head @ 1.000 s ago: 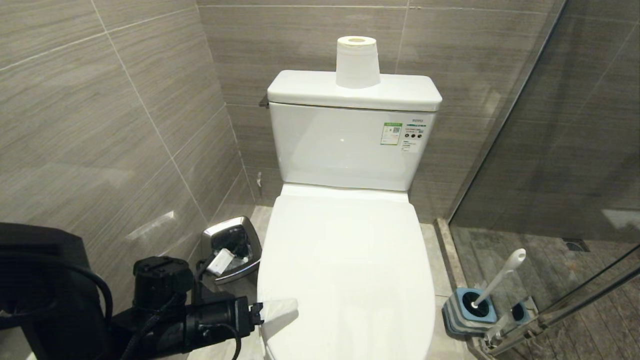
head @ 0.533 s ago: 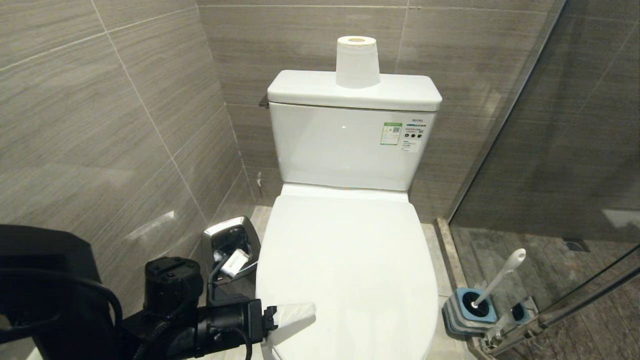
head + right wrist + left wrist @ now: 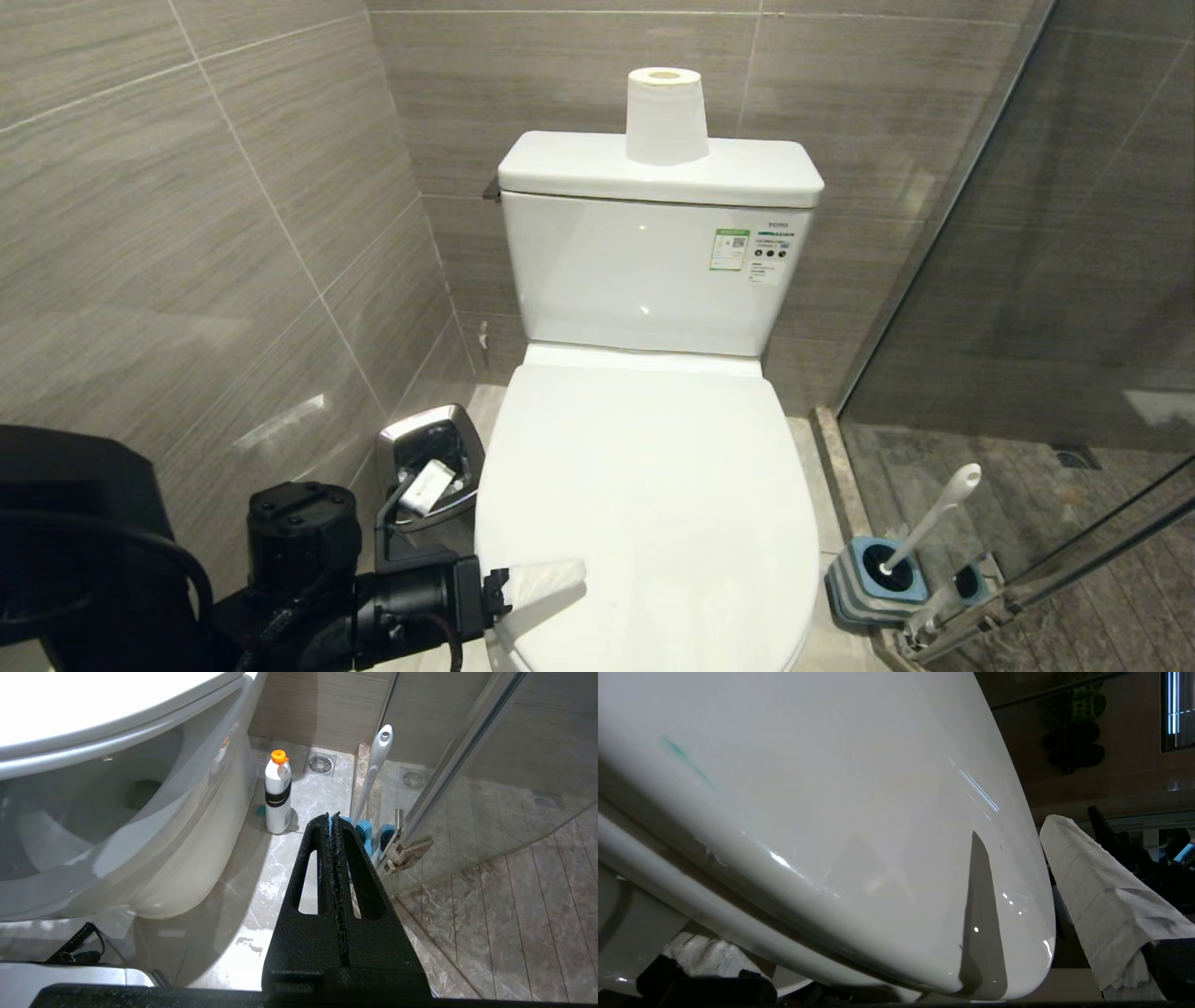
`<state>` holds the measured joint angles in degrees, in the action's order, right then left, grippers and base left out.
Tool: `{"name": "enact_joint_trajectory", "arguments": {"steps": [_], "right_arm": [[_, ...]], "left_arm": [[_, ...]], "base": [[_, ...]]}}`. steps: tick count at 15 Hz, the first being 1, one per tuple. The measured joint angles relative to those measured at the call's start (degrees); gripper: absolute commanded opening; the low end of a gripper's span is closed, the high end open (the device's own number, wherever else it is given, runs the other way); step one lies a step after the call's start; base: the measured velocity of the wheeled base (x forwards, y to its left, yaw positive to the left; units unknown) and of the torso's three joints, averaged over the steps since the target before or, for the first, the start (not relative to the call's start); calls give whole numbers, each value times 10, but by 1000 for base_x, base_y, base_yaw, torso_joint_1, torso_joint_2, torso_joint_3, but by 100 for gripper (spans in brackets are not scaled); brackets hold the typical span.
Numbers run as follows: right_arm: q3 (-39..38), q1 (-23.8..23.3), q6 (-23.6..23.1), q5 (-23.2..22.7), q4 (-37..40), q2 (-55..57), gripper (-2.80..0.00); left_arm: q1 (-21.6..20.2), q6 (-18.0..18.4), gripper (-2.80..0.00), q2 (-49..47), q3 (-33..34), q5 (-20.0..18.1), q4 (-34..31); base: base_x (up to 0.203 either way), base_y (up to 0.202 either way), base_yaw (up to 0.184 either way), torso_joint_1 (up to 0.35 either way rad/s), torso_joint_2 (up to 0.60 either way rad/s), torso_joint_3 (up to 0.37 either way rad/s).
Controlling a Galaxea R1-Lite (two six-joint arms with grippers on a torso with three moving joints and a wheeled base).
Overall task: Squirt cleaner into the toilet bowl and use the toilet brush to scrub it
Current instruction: Use the left hand to lift the toilet lid slightly
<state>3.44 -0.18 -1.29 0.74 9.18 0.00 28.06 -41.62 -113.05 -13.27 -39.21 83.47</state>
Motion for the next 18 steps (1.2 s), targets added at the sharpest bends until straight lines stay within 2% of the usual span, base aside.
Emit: {"name": "enact_joint_trajectory", "arguments": {"steps": [10,13,18], "right_arm": [[0,0,8,0,0,0,-280],[0,0,8,-1,0,0,-280],[0,0,7,1,0,0,-280]], "left_arm": [[2,6,0,-2,-4,2,1],[14,12,0,-4,-3,3,2],[20,15,0,-14,-2,22,2]], "base": [[0,0,0,0,0,0],[0,0,0,0,0,0],[0,0,0,0,0,0]]}}
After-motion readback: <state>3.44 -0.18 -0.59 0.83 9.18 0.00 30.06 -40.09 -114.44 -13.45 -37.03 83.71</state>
